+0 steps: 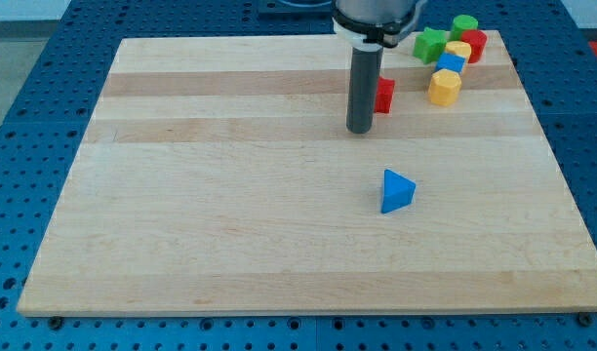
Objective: Push the red star to the green star
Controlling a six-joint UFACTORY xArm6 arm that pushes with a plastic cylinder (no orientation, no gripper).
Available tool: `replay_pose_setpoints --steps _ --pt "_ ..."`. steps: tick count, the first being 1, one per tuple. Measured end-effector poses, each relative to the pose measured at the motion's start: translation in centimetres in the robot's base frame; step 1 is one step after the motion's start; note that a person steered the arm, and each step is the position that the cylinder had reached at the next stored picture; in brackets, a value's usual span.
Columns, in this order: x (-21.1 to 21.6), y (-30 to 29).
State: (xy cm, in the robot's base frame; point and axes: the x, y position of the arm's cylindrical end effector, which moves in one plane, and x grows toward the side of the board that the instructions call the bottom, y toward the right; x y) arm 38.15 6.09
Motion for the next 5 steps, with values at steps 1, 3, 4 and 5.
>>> replay_pose_setpoints --steps 1,3,4,5 --pt "-0.5 2.6" --pt "-4.0 3.9" --pt "-5.7 3.0" --pt "-5.1 3.0"
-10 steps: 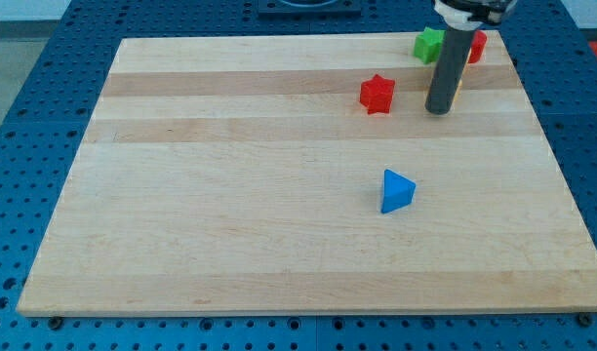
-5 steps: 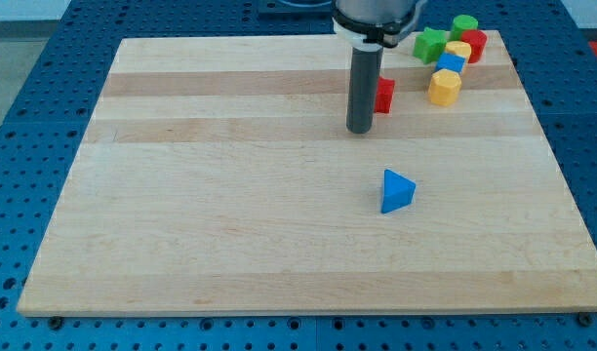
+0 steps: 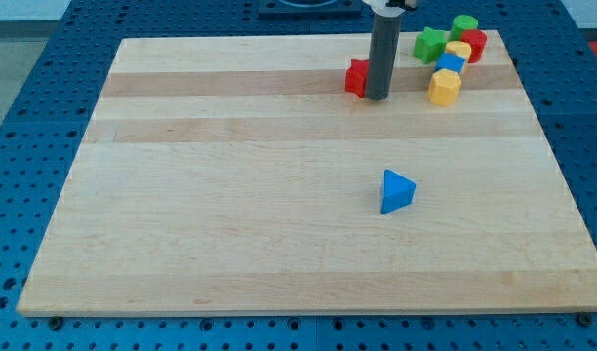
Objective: Push the red star to the green star
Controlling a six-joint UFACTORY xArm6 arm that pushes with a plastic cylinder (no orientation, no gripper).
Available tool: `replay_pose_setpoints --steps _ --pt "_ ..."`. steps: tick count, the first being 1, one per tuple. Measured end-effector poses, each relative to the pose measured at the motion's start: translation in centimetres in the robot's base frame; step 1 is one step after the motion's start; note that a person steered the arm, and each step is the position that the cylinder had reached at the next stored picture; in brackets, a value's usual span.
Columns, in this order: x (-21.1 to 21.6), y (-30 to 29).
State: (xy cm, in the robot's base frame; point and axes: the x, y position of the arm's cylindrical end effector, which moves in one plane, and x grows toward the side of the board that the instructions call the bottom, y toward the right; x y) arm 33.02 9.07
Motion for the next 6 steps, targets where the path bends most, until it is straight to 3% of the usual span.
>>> replay_pose_setpoints --steps 3,6 --pt "-0.3 -4.9" --pt "-5.6 -0.7"
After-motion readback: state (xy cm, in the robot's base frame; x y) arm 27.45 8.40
